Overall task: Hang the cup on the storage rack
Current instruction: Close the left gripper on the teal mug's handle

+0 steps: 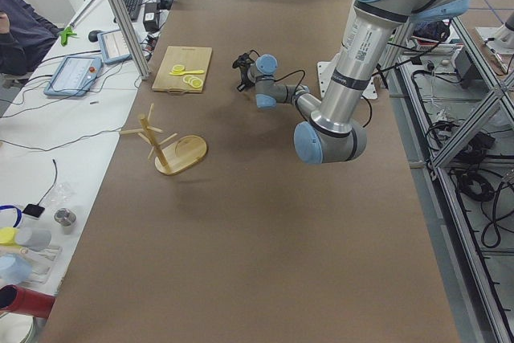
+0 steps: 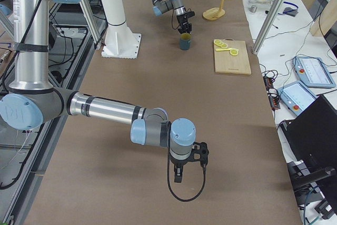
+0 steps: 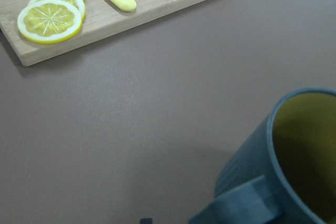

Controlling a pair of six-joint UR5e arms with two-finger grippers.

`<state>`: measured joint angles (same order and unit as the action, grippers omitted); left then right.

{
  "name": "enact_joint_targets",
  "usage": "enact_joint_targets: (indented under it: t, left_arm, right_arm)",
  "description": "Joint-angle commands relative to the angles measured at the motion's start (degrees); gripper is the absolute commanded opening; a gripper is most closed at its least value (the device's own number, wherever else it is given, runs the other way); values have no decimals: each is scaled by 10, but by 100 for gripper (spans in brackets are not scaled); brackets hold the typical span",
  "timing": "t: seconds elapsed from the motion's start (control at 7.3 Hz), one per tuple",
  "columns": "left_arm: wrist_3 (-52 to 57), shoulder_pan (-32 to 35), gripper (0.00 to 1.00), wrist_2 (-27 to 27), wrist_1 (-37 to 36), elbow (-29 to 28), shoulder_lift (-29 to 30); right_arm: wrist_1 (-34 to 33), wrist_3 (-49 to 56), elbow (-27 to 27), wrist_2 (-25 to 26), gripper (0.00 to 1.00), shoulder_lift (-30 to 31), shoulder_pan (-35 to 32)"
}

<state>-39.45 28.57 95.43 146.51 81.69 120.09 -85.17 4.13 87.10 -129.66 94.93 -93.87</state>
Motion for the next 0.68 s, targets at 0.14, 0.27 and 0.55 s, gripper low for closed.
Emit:
enact_joint_targets:
  t: [0.14, 0.27, 0.55]
  left_arm:
    - [0, -1, 41, -1, 2, 0, 4]
    - [0, -3, 38, -2, 2, 0, 5]
    - [0, -5, 30, -2, 6, -1, 5]
  right_arm:
    - [0, 1, 0, -1, 100, 0, 0]
    - [0, 0, 0, -1, 100, 0, 0]
    - [0, 0, 0, 0, 100, 0, 0]
